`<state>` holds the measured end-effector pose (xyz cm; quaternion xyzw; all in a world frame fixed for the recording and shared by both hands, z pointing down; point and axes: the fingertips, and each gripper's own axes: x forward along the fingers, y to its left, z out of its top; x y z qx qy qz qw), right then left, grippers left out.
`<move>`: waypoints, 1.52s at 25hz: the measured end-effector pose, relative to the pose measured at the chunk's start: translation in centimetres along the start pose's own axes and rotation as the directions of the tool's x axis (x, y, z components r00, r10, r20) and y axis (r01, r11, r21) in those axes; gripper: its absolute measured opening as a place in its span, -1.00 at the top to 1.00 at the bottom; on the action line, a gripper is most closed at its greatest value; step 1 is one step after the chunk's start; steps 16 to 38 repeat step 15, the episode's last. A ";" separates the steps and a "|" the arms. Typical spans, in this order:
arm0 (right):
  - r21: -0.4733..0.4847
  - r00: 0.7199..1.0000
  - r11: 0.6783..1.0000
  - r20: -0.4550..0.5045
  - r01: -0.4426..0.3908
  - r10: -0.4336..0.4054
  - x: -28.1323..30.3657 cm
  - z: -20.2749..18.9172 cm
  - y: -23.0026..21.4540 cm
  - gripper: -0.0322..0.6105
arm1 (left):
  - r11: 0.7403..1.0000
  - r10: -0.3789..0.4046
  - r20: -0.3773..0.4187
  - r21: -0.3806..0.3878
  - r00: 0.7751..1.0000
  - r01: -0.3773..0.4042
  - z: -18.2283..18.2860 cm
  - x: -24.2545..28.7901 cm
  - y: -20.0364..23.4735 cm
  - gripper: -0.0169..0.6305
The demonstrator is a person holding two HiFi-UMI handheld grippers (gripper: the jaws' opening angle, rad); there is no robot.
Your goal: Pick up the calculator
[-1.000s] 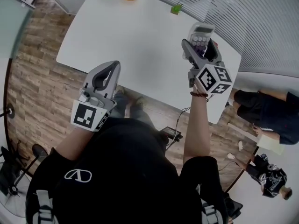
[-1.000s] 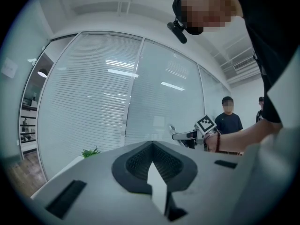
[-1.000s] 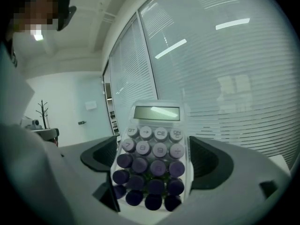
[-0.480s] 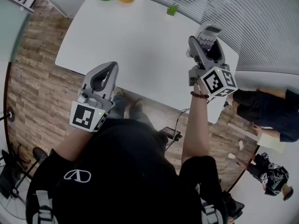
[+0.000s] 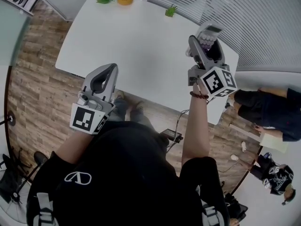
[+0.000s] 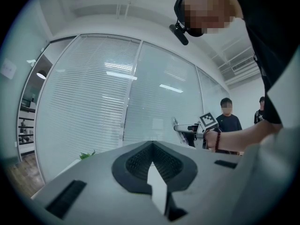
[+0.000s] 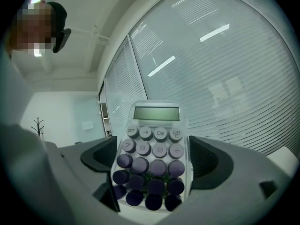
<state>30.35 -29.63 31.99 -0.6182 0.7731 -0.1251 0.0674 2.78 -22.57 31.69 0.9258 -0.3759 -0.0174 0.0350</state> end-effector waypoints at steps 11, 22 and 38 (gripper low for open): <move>-0.025 1.000 1.000 0.007 0.004 -0.004 -1.1 0.7 0.1 -0.58 | 1.000 -0.018 0.011 0.011 1.000 0.018 0.7 0.5 -1.1 0.93; -0.024 1.000 1.000 0.008 0.008 -0.007 -1.5 0.8 0.0 -0.58 | 1.000 -0.020 0.010 0.008 1.000 0.020 0.8 0.5 -1.5 0.93; -0.024 1.000 1.000 0.008 0.008 -0.007 -1.5 0.8 0.0 -0.58 | 1.000 -0.020 0.010 0.008 1.000 0.020 0.8 0.5 -1.5 0.93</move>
